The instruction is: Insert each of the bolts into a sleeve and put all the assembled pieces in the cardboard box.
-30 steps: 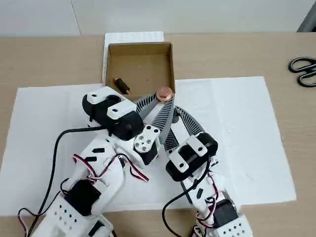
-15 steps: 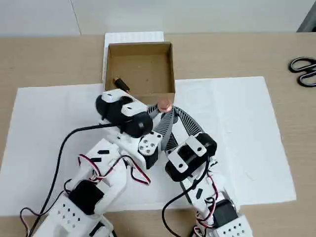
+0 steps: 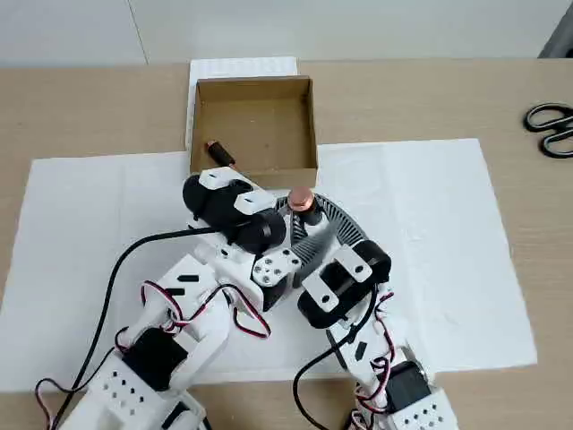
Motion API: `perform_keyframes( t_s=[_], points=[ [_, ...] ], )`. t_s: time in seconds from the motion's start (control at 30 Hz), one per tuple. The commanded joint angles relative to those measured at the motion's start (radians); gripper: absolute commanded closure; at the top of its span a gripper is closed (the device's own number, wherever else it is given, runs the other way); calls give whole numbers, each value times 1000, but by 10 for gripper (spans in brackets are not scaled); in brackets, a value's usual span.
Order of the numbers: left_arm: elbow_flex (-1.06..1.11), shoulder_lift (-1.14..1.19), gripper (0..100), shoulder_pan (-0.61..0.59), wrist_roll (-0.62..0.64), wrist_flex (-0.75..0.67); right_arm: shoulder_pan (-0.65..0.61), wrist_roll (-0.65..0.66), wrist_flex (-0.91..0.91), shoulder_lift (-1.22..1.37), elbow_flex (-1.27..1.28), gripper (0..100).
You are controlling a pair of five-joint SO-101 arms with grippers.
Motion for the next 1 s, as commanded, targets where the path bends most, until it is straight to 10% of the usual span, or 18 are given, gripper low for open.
perform_keyframes(
  t_s=[0.0, 0.97],
  points=[
    [-33, 6, 739, 2, -5, 34, 5, 5, -16, -19, 6, 995],
    [-179, 6, 739, -137, -83, 38, 7, 6, -16, -16, 6, 995]
  ],
)
